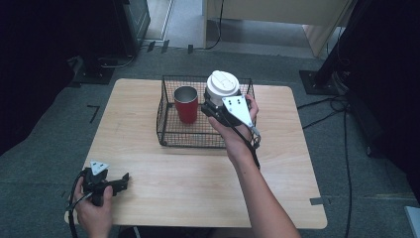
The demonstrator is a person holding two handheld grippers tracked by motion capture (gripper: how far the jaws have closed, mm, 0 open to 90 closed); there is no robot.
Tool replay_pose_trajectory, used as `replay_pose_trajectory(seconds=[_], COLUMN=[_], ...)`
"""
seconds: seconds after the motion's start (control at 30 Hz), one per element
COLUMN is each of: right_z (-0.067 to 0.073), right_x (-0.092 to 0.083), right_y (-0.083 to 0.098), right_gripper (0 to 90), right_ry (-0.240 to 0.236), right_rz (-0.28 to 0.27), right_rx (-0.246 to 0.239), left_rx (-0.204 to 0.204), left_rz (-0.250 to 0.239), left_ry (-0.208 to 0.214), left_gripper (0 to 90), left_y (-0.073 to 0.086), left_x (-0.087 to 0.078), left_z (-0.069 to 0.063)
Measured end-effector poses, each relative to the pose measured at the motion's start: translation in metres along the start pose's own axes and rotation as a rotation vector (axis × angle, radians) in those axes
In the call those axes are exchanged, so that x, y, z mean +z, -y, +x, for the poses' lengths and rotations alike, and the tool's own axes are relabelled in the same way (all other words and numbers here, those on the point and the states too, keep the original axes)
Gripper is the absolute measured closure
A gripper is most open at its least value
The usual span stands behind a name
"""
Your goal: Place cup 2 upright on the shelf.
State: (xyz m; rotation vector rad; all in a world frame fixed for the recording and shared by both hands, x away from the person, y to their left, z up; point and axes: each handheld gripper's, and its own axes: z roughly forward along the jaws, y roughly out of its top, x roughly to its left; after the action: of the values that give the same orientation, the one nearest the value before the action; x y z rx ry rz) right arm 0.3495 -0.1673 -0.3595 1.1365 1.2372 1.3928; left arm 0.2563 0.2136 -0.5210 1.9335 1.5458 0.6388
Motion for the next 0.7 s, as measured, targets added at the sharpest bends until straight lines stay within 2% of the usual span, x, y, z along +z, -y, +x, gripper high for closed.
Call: replay_pose_trajectory(seconds=[0.3, 0.57, 0.7], right_z=[-0.004, -0.010, -0.013], right_x=[0.017, 0.032, 0.042], right_y=[0.014, 0.029, 0.039], right_gripper=[15.9, 15.9, 15.9], right_ry=[0.024, 0.050, 0.058], right_rz=[0.016, 0.038, 0.056], right_rx=[-0.026, -0.021, -0.034], left_rx=[0.000, 0.000, 0.000], left_rz=[0.001, 0.002, 0.000], left_ry=[-0.001, 0.000, 0.000], left_gripper=[0.0, 0.0, 0.0], left_y=[0.000, 0.000, 0.000], left_x=[0.000, 0.000, 0.000], left_z=[0.000, 0.000, 0.000])
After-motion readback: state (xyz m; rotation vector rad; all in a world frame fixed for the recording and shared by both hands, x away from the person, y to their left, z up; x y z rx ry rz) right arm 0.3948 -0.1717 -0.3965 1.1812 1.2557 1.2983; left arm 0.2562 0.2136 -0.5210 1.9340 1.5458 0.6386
